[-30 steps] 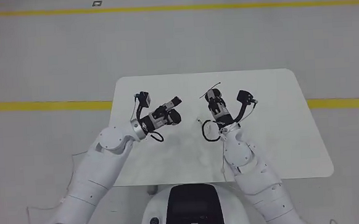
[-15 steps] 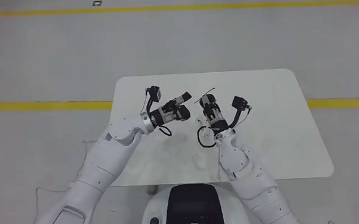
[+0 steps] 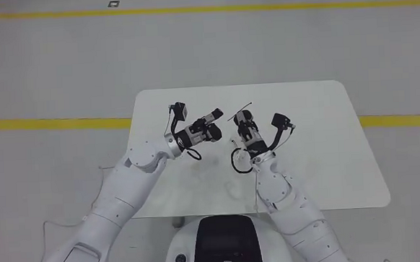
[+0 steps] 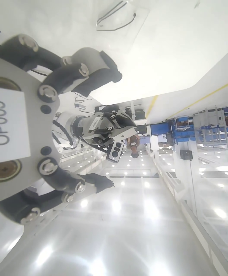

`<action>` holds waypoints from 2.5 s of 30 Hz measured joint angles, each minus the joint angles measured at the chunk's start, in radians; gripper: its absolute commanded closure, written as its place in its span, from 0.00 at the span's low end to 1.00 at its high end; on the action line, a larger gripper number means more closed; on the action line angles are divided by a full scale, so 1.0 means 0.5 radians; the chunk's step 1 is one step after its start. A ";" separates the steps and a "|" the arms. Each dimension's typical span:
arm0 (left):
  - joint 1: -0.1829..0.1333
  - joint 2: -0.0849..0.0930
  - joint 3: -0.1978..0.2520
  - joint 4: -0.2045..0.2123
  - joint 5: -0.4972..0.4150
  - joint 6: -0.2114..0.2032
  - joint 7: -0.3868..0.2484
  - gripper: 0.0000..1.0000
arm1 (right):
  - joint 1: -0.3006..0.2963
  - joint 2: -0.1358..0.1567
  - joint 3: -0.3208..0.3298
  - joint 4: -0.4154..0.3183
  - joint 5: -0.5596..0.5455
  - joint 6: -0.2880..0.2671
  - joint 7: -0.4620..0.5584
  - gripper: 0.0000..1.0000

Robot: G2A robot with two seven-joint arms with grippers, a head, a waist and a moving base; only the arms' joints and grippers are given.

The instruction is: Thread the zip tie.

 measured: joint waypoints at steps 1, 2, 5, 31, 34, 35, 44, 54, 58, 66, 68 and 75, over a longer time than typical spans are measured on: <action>0.008 0.002 -0.001 -0.002 0.005 -0.007 -0.004 0.00 | 0.001 0.000 -0.002 0.001 -0.006 0.004 -0.005 1.00; 0.014 0.003 -0.002 -0.001 0.007 -0.012 -0.009 0.00 | 0.001 -0.001 -0.003 0.001 -0.010 0.007 -0.009 1.00; 0.025 0.007 -0.008 0.011 0.004 -0.024 -0.029 0.17 | -0.001 -0.001 -0.006 0.001 -0.014 0.008 -0.019 1.00; 0.002 0.002 0.009 0.073 -0.036 -0.046 -0.086 0.63 | 0.000 -0.005 -0.050 0.029 -0.020 0.018 0.027 1.00; -0.003 0.000 0.012 0.082 -0.036 -0.051 -0.080 0.63 | 0.002 -0.005 -0.054 0.032 -0.021 0.019 0.052 1.00; -0.004 0.000 0.014 0.084 -0.035 -0.052 -0.079 0.64 | 0.004 -0.005 -0.056 0.035 -0.020 0.019 0.054 1.00; -0.011 -0.002 0.021 0.097 -0.025 -0.052 -0.077 0.66 | 0.019 -0.006 -0.064 0.058 -0.013 0.011 0.069 1.00; -0.016 -0.004 0.033 0.103 -0.014 -0.039 -0.070 0.86 | 0.021 -0.004 -0.064 0.063 -0.011 0.001 0.075 1.00; -0.018 -0.004 0.036 0.108 -0.013 -0.036 -0.071 0.88 | 0.022 -0.004 -0.065 0.065 -0.013 0.000 0.074 1.00; -0.022 -0.004 0.038 0.128 -0.007 -0.035 -0.075 1.00 | 0.023 -0.003 -0.065 0.069 -0.008 -0.008 0.081 1.00; -0.021 -0.003 0.035 0.130 -0.007 -0.037 -0.078 1.00 | 0.023 -0.003 -0.065 0.070 -0.007 -0.009 0.080 1.00; -0.003 0.008 0.012 0.122 -0.017 -0.046 -0.105 1.00 | 0.014 0.000 -0.064 0.054 -0.002 -0.026 0.103 0.00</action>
